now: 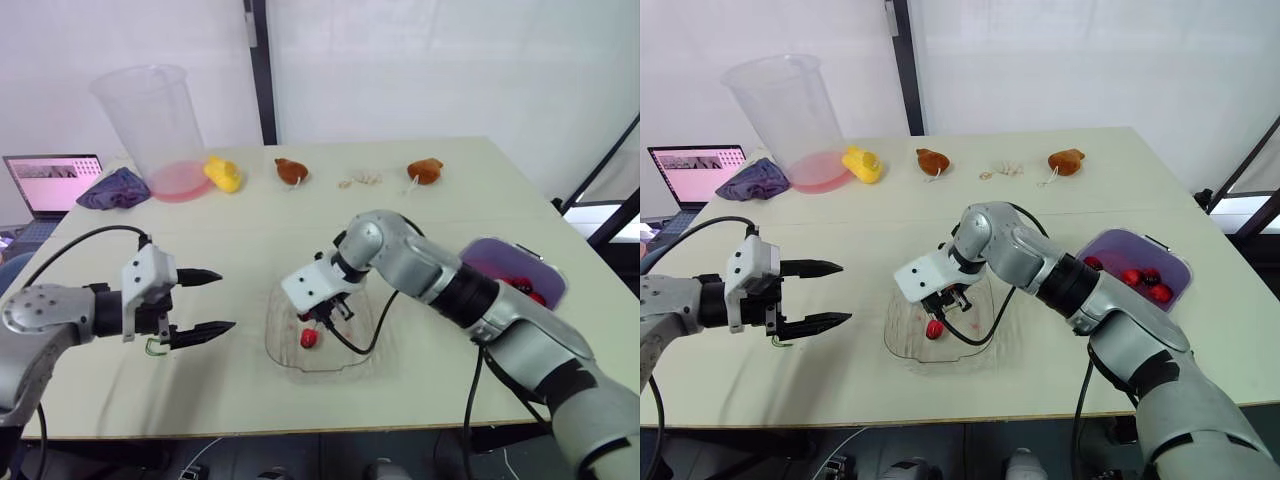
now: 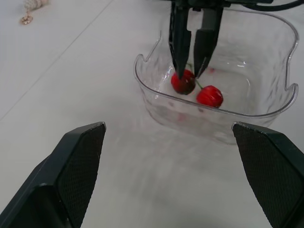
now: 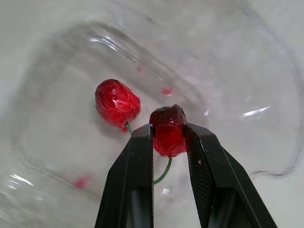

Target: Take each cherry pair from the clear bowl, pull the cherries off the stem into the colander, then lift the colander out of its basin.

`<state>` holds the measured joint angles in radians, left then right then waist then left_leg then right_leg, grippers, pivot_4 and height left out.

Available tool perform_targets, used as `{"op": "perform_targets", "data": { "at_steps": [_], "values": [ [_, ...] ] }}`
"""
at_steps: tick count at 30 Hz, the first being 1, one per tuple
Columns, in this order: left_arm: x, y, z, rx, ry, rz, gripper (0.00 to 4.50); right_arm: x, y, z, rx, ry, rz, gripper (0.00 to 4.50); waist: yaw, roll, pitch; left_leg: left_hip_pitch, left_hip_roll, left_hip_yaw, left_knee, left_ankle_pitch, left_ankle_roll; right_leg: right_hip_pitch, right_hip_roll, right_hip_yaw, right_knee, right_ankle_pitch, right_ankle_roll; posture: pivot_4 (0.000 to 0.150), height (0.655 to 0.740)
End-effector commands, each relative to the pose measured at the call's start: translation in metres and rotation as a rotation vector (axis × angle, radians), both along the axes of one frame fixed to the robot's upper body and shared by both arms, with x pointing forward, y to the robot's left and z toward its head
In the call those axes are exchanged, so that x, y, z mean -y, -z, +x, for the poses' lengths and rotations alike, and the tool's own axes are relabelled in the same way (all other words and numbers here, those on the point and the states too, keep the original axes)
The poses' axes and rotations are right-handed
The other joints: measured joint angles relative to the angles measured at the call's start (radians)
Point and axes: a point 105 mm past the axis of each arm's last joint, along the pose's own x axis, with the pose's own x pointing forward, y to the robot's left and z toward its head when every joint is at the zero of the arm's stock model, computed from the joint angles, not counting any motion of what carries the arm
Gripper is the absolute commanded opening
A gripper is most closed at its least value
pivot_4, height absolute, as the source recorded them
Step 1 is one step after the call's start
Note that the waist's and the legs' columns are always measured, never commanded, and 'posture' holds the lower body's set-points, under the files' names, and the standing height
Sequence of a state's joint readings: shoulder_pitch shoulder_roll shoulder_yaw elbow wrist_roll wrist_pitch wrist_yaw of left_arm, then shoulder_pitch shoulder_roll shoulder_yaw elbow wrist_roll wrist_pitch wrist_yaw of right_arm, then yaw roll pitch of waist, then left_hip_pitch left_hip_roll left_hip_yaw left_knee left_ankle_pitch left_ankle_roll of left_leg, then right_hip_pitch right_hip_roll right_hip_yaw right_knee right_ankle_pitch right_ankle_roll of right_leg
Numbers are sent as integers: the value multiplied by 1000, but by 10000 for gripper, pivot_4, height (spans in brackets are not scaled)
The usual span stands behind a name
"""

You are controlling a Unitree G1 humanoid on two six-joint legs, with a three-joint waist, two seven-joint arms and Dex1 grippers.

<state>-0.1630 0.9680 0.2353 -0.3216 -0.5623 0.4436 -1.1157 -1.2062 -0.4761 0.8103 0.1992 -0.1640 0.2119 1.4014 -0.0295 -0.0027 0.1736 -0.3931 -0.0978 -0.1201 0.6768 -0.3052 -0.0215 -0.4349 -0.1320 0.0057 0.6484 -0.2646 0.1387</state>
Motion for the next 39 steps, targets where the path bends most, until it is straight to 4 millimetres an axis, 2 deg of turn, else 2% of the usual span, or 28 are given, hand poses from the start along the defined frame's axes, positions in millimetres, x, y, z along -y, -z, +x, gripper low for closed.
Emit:
{"op": "perform_targets", "data": {
  "at_steps": [1, 6, 7, 12, 16, 18, 22, 25, 28, 35, 38, 39],
  "values": [
    [3, -6, 0, 39, 15, 3, 45000, -8, -15, -1, 45, -41, 39, 19020, -1, 0, 0, 0, 0, 0, 0, 0, 0, 0, 0, 0, 0, 0, 0, 1500, 7400],
    [6, -4, -2, 13, 35, 1, 45000, -2, -31, -5, 59, -23, 88, 42163, -3, 0, 0, 0, 0, 0, 0, 0, 0, 0, 0, 0, 0, 0, 0, 1500, 7400],
    [6, -4, -2, 14, 38, 3, 45000, 1, -35, -9, 41, -17, 106, 44326, -4, 0, 0, 0, 0, 0, 0, 0, 0, 0, 0, 0, 0, 0, 0, 1500, 7400],
    [8, -7, 0, 21, 55, -6, 45000, 9, -45, -19, -124, 149, 256, 44326, -6, 0, 0, 0, 0, -1, 0, 0, 0, 0, 0, 0, 0, 0, 0, 1500, 7400],
    [16, -9, -2, 26, 120, -7, 45000, 10, -34, -19, -317, 453, 467, 44326, -6, -1, 0, 0, 0, -1, 0, 0, 0, 1, 0, 0, 0, 0, 0, 1500, 7400],
    [17, -9, -4, 20, 148, -7, 45000, 7, -31, -24, -323, 449, 568, 44326, -5, -1, 0, 0, 0, -1, 0, 0, 0, 0, 0, 0, 0, 0, 0, 1500, 7400],
    [20, -19, -1, 29, 174, -60, 45000, 11, -17, -43, -441, 574, 496, 44326, -5, 0, 0, -1, -1, -1, 1, 0, 0, 0, -1, 1, 0, 0, 0, 1500, 7400],
    [19, -21, -1, 15, 176, -79, 45000, 7, -10, -49, -459, 597, 476, 44326, -6, 0, 0, 0, -1, -1, 1, 0, 0, 0, -1, 1, 0, 0, 0, 1500, 7400],
    [19, -21, -1, 6, 183, -81, 45000, 5, 4, -37, -413, 685, 465, 44326, -11, 0, 0, 0, -1, -1, 0, 0, 0, 0, -1, 1, 1, 0, 0, 1500, 7400],
    [15, -21, -3, -7, 176, -69, 45000, 11, 27, -26, -356, 820, 410, 44326, -11, 0, 0, 0, -1, -1, 0, 0, 0, 0, -1, 1, 1, 0, 0, 1500, 7400],
    [14, -20, -4, -10, 172, -63, 45000, 10, 32, -26, -368, 838, 395, 35445, -12, 0, 0, 0, -1, -1, 0, 0, 0, 0, -1, 1, 1, 0, 0, 1500, 7400],
    [14, -21, -4, -10, 171, -62, 45000, 10, 33, -26, -365, 840, 392, 30592, -12, 0, 0, 0, -1, -1, 0, 0, 0, 0, -1, 1, 1, 0, 0, 1500, 7400]
  ]
}}
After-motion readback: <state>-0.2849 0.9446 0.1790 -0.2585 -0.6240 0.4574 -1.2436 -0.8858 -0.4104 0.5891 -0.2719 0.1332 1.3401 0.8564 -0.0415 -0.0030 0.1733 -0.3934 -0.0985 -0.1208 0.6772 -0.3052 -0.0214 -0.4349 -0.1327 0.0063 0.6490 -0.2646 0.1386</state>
